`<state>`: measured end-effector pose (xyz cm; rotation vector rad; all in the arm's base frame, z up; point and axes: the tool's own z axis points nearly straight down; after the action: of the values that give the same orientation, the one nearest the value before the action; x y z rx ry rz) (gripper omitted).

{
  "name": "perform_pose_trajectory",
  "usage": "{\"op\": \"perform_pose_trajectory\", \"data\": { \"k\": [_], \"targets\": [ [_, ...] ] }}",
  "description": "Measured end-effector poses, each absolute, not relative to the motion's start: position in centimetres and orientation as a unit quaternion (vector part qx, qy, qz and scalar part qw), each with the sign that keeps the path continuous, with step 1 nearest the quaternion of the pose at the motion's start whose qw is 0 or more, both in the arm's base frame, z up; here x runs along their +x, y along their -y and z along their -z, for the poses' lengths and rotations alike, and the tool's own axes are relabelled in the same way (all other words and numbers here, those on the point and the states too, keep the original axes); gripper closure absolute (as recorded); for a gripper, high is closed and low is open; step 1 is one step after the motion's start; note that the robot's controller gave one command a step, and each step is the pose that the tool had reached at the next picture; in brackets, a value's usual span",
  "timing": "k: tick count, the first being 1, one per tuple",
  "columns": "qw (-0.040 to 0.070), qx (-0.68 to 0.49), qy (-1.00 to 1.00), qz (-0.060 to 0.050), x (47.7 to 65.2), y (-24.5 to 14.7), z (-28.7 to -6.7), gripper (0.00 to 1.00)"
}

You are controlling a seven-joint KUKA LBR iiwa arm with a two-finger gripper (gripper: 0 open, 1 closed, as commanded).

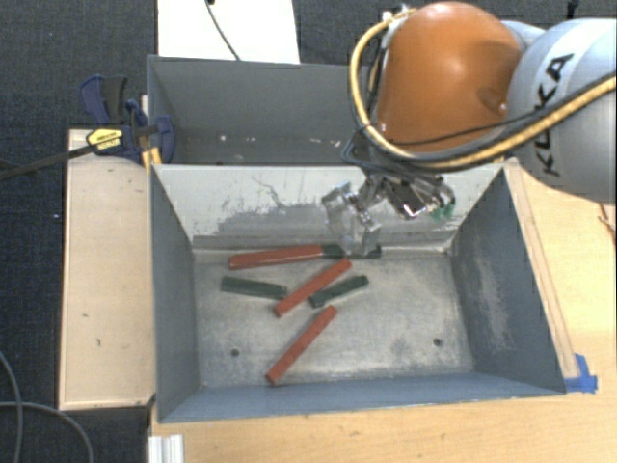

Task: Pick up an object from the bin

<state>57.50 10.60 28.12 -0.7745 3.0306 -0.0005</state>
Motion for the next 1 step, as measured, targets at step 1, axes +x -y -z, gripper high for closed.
{"op": "perform_pose_trajectory", "data": {
  "k": [1],
  "targets": [
    [0.002, -0.246, -0.969, 0.0, 57.37, -10.54, -27.59, 0.0]
  ]
}}
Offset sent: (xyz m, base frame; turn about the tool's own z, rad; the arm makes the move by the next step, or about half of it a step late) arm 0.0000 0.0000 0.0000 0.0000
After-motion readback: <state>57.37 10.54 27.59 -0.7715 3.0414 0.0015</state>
